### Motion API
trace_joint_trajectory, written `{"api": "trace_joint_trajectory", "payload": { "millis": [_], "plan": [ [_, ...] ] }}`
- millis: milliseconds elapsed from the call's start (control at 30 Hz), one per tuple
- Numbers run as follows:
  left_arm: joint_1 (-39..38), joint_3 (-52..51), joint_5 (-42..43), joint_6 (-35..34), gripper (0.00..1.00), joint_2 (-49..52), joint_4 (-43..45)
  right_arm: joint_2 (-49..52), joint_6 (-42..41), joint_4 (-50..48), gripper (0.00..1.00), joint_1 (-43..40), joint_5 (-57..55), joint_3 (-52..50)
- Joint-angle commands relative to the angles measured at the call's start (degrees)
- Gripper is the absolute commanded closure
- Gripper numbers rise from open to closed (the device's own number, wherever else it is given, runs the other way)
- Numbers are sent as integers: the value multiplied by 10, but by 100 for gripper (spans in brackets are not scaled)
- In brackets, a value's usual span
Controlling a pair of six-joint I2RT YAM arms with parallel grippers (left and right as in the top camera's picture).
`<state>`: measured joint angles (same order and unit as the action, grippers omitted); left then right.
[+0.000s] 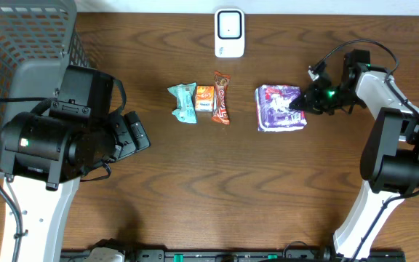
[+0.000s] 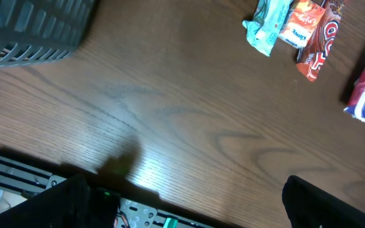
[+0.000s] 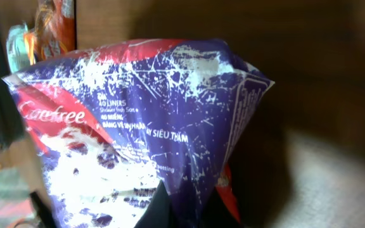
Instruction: Scan the item barcode
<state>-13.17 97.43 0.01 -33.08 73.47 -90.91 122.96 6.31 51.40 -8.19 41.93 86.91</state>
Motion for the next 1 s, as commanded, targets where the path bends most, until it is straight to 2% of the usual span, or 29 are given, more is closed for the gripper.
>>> {"api": "trace_joint_trajectory", "payload": {
  "millis": [0, 67, 133, 233, 367, 433, 733, 800, 967],
  "plan": [
    [2, 0, -7, -4, 2, 2, -1, -12, -9, 37, 99, 4, -6, 55],
    [2, 0, -7, -4, 2, 2, -1, -24, -23, 71, 99, 7, -62, 92],
    [2, 0, -7, -5, 2, 2, -1, -43, -61, 102, 99, 17, -171, 128],
    [2, 0, -7, -5, 2, 2, -1, -73, -154, 126, 99, 41, -387, 157],
    [2, 0, -7, -5, 2, 2, -1, -89, -249, 157, 99, 104, -754, 157],
    [2, 0, -7, -5, 2, 2, -1, -85, -278, 169, 99, 138, -864, 149],
    [2, 0, -7, -5, 2, 2, -1, -50, -264, 80, 99, 257, -879, 78],
    [2, 0, -7, -5, 2, 2, -1, -40, -257, 66, 96, 285, -879, 70],
    [2, 0, -7, -5, 2, 2, -1, -31, -233, 37, 83, 356, -851, 70]
  ]
}}
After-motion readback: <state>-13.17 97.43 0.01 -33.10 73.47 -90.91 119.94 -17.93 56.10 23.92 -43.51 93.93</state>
